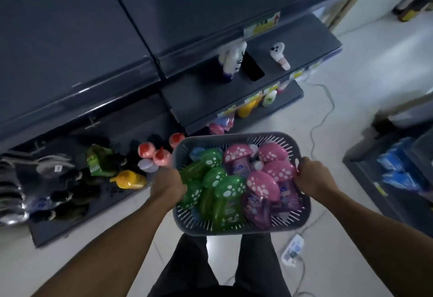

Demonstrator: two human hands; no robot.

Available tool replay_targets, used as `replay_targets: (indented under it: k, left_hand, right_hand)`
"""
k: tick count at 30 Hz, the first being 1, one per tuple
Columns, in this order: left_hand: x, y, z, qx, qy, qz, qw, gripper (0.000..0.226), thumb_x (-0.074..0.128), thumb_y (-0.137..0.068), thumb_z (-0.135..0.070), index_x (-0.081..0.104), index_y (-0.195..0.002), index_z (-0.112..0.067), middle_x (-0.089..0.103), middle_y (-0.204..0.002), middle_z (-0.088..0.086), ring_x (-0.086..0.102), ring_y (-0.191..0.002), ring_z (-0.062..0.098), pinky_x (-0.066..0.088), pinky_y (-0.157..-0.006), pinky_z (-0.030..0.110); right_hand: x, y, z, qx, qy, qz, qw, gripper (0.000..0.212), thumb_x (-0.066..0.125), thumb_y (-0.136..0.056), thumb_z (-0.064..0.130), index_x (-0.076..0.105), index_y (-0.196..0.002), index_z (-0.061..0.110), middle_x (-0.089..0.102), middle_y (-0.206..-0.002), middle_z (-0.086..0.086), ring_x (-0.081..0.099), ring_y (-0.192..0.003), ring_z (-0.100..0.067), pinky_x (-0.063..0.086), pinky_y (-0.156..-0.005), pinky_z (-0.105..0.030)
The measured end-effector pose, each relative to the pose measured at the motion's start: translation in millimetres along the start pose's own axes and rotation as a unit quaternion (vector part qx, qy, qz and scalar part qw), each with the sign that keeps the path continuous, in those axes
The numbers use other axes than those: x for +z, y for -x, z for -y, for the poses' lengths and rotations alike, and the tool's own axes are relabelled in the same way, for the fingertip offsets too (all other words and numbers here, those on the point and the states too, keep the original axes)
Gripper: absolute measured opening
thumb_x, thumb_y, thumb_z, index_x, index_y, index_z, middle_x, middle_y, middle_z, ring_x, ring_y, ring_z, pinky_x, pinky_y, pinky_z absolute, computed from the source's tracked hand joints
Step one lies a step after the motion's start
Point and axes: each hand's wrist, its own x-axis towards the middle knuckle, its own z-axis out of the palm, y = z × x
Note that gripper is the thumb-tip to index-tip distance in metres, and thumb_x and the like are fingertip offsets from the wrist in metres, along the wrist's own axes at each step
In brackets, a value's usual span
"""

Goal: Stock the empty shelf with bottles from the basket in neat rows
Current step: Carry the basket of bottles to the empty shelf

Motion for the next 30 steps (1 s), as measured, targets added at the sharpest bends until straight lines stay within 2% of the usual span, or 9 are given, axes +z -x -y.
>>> replay_targets:
  k: [4, 6, 9, 13, 16, 21, 25, 27, 30]
  left_hand:
    - [18.8, 0.0, -19.9, -0.082, 0.073, -0.014, 0.994, 0.03, 0.066, -0.084, -0.018, 0.06, -0.11, -0.003, 0.066, -0.106, 0.019, 0.065, -0.097, 0.038, 0.052, -0.07, 0.037]
    - [28.8, -0.7, -28.4, -0.124, 0.084, -0.009, 0.989, 0.026, 0.065, -0.083, -0.019, 0.064, -0.104, -0.003, 0.065, -0.099, 0.016, 0.066, -0.094, 0.037, 0.052, -0.068, 0.035]
    - [42.1, -2.4, -39.8, -0.168, 0.106, -0.004, 0.98, 0.02, 0.067, -0.079, -0.018, 0.063, -0.094, -0.006, 0.059, -0.087, 0.012, 0.064, -0.085, 0.034, 0.046, -0.063, 0.031]
    - [58.6, -13.6, -47.0, -0.197, 0.14, 0.0, 0.97, 0.017, 0.066, -0.077, -0.016, 0.05, -0.079, -0.013, 0.062, -0.089, 0.013, 0.06, -0.078, 0.033, 0.045, -0.062, 0.031]
    - [67.8, -23.0, -54.1, -0.208, 0.161, -0.001, 0.965, 0.016, 0.066, -0.079, -0.016, 0.051, -0.081, -0.013, 0.063, -0.09, 0.013, 0.063, -0.084, 0.035, 0.046, -0.063, 0.032]
    - [86.5, -38.0, -61.9, -0.208, 0.172, -0.003, 0.963, 0.02, 0.069, -0.078, -0.019, 0.049, -0.08, -0.014, 0.066, -0.094, 0.015, 0.061, -0.081, 0.035, 0.044, -0.062, 0.03]
    - [91.5, -38.7, -55.0, -0.209, 0.166, -0.005, 0.964, 0.019, 0.069, -0.076, -0.022, 0.058, -0.086, -0.011, 0.061, -0.087, 0.013, 0.051, -0.071, 0.03, 0.043, -0.062, 0.03]
    - [91.5, -37.0, -50.7, -0.201, 0.168, 0.002, 0.965, 0.021, 0.066, -0.08, -0.018, 0.062, -0.096, -0.005, 0.06, -0.088, 0.013, 0.056, -0.075, 0.034, 0.042, -0.063, 0.03]
    - [86.0, -34.7, -49.2, -0.18, 0.156, 0.022, 0.971, 0.022, 0.061, -0.088, -0.016, 0.06, -0.104, 0.0, 0.067, -0.106, 0.023, 0.064, -0.093, 0.042, 0.044, -0.067, 0.033]
  right_hand:
    - [-13.2, -64.3, 4.3, -0.068, 0.039, 0.02, 0.997, 0.027, 0.058, -0.095, 0.023, 0.055, -0.113, 0.003, 0.069, -0.106, -0.02, 0.068, -0.09, -0.039, 0.045, -0.064, -0.033]
    - [-16.8, -89.8, 7.6, -0.097, 0.051, 0.031, 0.994, 0.026, 0.06, -0.095, 0.023, 0.055, -0.113, 0.004, 0.069, -0.105, -0.018, 0.066, -0.084, -0.036, 0.039, -0.062, -0.03]
    - [-20.3, -122.9, 13.5, -0.135, 0.067, 0.047, 0.987, 0.024, 0.06, -0.097, 0.025, 0.054, -0.111, 0.006, 0.069, -0.101, -0.015, 0.052, -0.067, -0.024, 0.038, -0.058, -0.029]
    - [-17.7, -157.1, 17.6, -0.166, 0.088, 0.058, 0.981, 0.025, 0.061, -0.096, 0.025, 0.055, -0.111, 0.005, 0.064, -0.09, -0.011, 0.049, -0.067, -0.022, 0.041, -0.059, -0.03]
    - [-14.9, -171.6, 18.0, -0.167, 0.093, 0.069, 0.979, 0.027, 0.062, -0.095, 0.024, 0.054, -0.112, 0.005, 0.053, -0.083, -0.004, 0.048, -0.065, -0.021, 0.037, -0.054, -0.027]
    - [-2.3, -195.5, 14.6, -0.161, 0.097, 0.079, 0.979, 0.028, 0.066, -0.094, 0.023, 0.055, -0.111, 0.004, 0.054, -0.08, -0.003, 0.048, -0.059, -0.016, 0.041, -0.058, -0.029]
    - [-3.7, -200.4, 11.3, -0.168, 0.096, 0.092, 0.977, 0.025, 0.069, -0.088, 0.018, 0.055, -0.105, 0.006, 0.059, -0.082, -0.006, 0.054, -0.066, -0.024, 0.045, -0.061, -0.032]
    - [-5.0, -200.1, 10.8, -0.165, 0.083, 0.102, 0.977, 0.023, 0.067, -0.088, 0.014, 0.053, -0.105, 0.007, 0.06, -0.084, -0.008, 0.052, -0.067, -0.023, 0.044, -0.062, -0.031]
    - [-14.4, -199.2, 18.8, -0.137, 0.106, 0.15, 0.973, 0.024, 0.064, -0.089, 0.01, 0.046, -0.105, 0.007, 0.06, -0.094, -0.013, 0.05, -0.073, -0.025, 0.041, -0.065, -0.03]
